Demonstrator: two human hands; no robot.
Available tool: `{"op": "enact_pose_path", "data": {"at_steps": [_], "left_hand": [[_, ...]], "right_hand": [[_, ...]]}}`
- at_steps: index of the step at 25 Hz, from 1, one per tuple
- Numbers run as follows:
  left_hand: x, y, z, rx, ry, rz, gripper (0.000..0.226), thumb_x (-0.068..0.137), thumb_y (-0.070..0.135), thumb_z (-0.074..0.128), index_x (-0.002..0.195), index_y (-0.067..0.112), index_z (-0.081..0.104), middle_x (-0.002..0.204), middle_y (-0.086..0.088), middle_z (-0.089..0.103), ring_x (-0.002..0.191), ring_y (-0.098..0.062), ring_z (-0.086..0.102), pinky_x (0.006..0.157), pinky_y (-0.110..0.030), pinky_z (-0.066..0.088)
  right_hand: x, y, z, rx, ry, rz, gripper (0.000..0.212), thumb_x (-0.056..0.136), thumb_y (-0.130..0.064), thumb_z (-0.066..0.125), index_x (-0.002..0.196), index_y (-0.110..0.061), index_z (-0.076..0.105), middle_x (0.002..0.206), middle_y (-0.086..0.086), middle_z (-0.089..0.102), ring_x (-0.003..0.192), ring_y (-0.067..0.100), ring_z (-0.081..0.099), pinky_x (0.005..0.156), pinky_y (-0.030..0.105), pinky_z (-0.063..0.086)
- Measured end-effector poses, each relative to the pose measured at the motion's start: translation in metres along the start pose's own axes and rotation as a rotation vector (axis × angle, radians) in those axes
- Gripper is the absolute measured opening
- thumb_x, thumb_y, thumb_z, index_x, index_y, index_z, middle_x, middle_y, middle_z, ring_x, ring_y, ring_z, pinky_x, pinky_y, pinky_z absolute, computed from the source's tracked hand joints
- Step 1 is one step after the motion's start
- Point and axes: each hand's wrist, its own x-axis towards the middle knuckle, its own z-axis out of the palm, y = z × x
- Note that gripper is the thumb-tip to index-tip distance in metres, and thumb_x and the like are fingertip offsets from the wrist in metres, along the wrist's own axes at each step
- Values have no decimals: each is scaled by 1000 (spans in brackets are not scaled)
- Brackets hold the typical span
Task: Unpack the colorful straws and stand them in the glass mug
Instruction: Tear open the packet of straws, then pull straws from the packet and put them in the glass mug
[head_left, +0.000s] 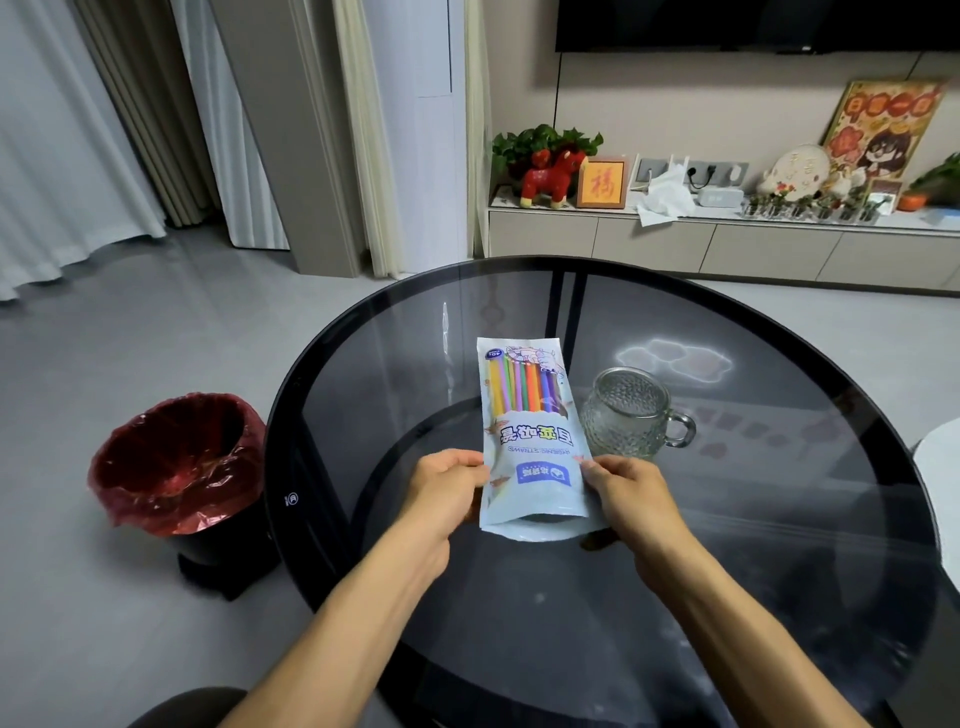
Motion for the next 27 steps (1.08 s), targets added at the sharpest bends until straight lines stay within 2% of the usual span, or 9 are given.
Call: {"op": "enact_pose_path", "data": {"at_steps": [2,4,8,13,17,20,22,25,27], "left_hand": [[0,-2,-1,-23,-9,-15,9,87,12,65,94,8,69,87,-9,78,86,-27,75,83,-40,60],[-2,0,2,-19,-13,34,6,89,13,65,91,9,68,86,-7,78,84,-24,75,78,-38,59],[-4,11,4,-73,34,399,13,93,10,60,81,16,60,82,-4,74,70,-13,66,70,-28,50],[-10,20,4,-258,-57,598,18,92,0,58,84,16,61,76,-4,68,60,-5,58,56,-14,44],[-13,20,3,-260,-136,587,8,90,10,64,94,16,62,89,-1,74,84,-15,69,72,-26,54],[-13,12,3,-56,-331,456,42,77,15,77,115,17,59,109,-1,74,105,-20,69,91,-34,55],[-14,5,11,66,-271,421,41,76,9,78,112,21,62,108,2,75,103,-17,70,93,-38,55],[-14,2,13,-99,-147,325,42,79,8,76,115,19,57,114,0,72,101,-15,69,94,-37,53],[-6,3,6,188,111,388,70,73,23,81,131,22,40,131,2,58,116,-16,57,99,-38,47]], "right_hand": [[1,5,2,-15,-5,-51,30,97,-18,56,77,-6,74,73,9,71,61,21,61,48,38,57],[-2,7,4,103,10,-206,27,98,-14,56,80,-11,77,79,3,77,71,18,65,64,38,57],[-11,-4,13,361,51,-451,21,98,-10,55,102,-14,76,100,2,78,90,11,69,85,30,57],[-4,-20,8,452,87,-499,25,98,-14,54,102,-25,76,106,6,76,99,23,68,94,47,53],[-5,-23,11,485,47,-499,26,99,-12,51,103,-25,74,105,3,77,100,21,70,90,39,57],[-2,-24,13,522,16,-475,25,100,-10,49,104,-19,73,104,3,77,98,19,71,87,35,58],[0,-24,14,495,-14,-439,24,102,-15,47,110,-15,70,110,6,75,103,21,70,88,37,58],[4,-26,3,317,16,-279,25,101,-26,50,121,-18,63,116,0,71,109,17,66,90,38,55],[8,-25,-14,26,101,-269,20,96,-26,56,113,-22,66,107,-6,71,103,15,66,91,39,54]]}}
